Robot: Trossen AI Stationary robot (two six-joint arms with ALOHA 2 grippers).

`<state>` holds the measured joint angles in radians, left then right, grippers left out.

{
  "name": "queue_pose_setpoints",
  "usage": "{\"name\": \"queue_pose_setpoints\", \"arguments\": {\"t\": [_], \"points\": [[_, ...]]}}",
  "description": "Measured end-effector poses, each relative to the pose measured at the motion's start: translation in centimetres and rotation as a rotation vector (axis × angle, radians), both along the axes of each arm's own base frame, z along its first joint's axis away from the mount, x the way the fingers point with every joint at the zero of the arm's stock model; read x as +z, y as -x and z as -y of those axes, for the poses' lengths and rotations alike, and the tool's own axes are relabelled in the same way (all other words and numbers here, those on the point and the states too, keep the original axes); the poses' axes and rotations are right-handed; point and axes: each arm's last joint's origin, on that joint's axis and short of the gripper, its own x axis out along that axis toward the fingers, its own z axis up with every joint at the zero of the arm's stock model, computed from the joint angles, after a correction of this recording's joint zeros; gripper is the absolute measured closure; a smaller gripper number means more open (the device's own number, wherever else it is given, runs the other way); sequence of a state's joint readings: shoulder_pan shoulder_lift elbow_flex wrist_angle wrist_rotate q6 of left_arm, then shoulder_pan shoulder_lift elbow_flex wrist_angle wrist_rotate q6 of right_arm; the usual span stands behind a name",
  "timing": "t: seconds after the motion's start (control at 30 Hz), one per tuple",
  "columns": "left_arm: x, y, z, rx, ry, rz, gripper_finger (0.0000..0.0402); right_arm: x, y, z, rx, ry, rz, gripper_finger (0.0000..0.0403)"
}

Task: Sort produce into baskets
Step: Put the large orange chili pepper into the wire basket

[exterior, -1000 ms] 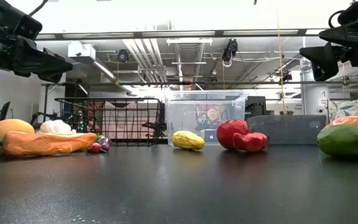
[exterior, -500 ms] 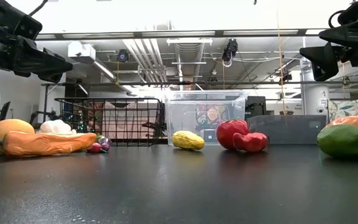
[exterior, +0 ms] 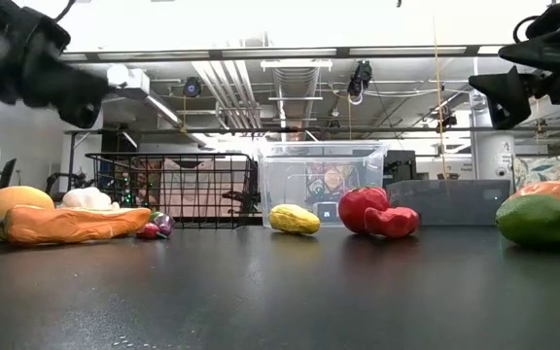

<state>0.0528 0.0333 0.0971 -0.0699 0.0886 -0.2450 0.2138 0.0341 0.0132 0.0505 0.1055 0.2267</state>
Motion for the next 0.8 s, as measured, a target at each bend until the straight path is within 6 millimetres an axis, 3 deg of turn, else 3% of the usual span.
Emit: {"name": "queue_pose_setpoints", "arguments": {"t": [0.13,0.43,0.6,0.8], "points": [[1.9,0.2,0.0,-0.006,0.274,0.186,0.0333,0.6,0.0,0.0,0.004,-0.063,0.060,0.0179],[4.0,0.8,-0.1,-0.015,0.271,0.414,0.0333,1.8,-0.1,0.2,-0.071,-0.112,0.175,0.0179],[4.4,1.0,-0.6,0.151,0.265,0.479,0.0333,2.3,-0.4,0.5,-0.181,-0.157,0.218,0.0179],[3.7,0.1,-1.3,0.375,0.378,0.432,0.0333,4.1,-1.2,0.4,-0.201,-0.080,0.229,0.0179]]}}
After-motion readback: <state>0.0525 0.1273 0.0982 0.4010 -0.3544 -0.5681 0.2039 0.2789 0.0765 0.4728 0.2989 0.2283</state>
